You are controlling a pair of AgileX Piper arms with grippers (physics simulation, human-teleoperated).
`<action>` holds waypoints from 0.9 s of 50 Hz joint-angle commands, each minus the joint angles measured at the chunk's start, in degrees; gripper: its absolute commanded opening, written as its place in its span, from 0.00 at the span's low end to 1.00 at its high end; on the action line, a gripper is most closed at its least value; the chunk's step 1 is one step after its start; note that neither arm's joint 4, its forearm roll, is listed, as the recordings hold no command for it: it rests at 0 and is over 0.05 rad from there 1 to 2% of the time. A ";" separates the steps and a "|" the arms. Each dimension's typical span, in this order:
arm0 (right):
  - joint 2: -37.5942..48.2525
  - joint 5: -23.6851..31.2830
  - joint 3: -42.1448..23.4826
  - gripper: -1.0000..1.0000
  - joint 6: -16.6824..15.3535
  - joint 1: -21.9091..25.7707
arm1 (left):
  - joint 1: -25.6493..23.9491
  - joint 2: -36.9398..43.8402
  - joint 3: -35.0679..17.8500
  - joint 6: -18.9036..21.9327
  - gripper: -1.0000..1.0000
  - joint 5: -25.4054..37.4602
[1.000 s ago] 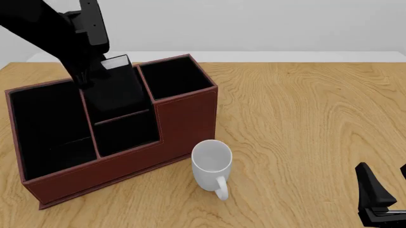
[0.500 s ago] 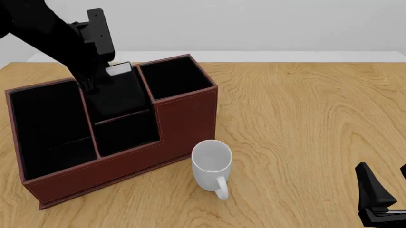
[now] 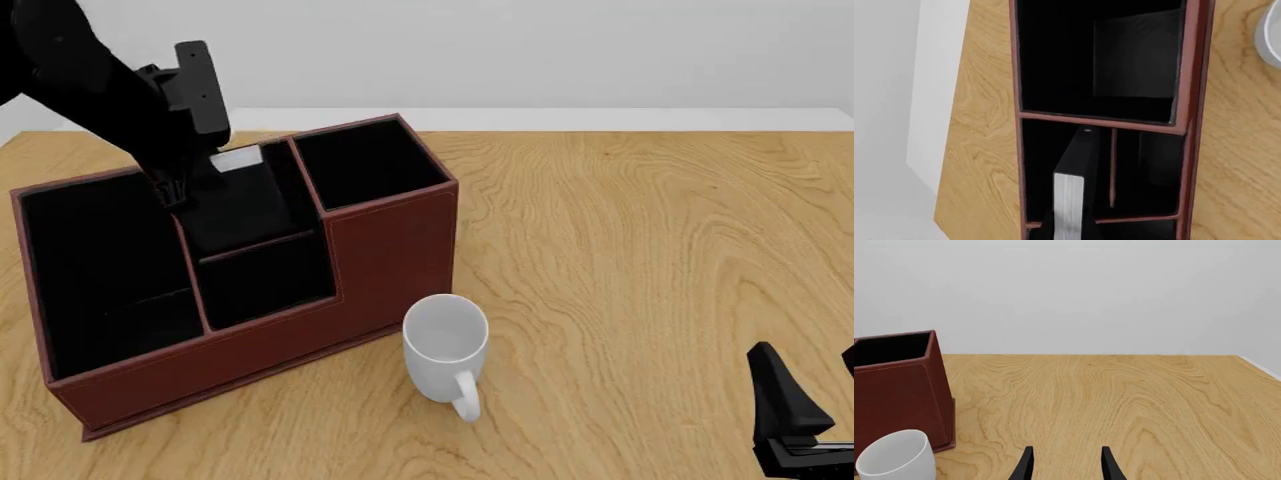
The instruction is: Pick up the book and place it in the front compartment of the caddy.
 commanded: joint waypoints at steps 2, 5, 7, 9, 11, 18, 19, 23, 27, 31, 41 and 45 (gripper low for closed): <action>0.01 0.00 0.00 1.00 -0.01 0.00 | 1.21 -0.15 1.05 1.71 0.00 -2.07; -0.01 0.00 0.00 1.00 0.01 -0.01 | 1.06 0.12 1.28 1.55 0.00 -2.45; -0.01 0.00 0.00 1.00 0.01 -0.01 | 0.81 0.44 1.35 1.26 0.00 -2.70; 0.01 0.00 0.00 1.00 -0.01 0.01 | 0.61 0.84 1.21 0.92 0.00 -2.92; 0.01 0.00 0.00 1.00 0.00 0.00 | 0.66 1.13 1.46 0.94 0.00 -3.27; 0.01 0.00 0.00 1.00 0.01 0.00 | -0.09 2.47 1.16 0.17 0.00 -3.98; 0.00 0.00 0.00 1.00 0.00 -0.01 | -0.11 2.59 1.13 0.10 0.00 -4.00; 0.00 0.00 0.00 1.00 0.00 0.00 | -0.38 3.49 1.26 -0.17 0.00 -4.63; 0.00 0.00 0.00 1.00 0.00 -0.01 | -1.02 4.52 0.74 -0.78 0.00 -4.94; 0.01 0.00 0.00 1.00 -0.01 0.00 | -1.56 5.53 0.29 -1.47 0.00 -5.07; 0.00 0.00 0.00 1.00 0.01 -0.01 | -2.46 7.16 0.16 -2.32 0.00 -6.16; 0.02 0.00 0.00 1.00 0.00 0.00 | -2.77 7.72 0.47 -2.70 0.00 -6.68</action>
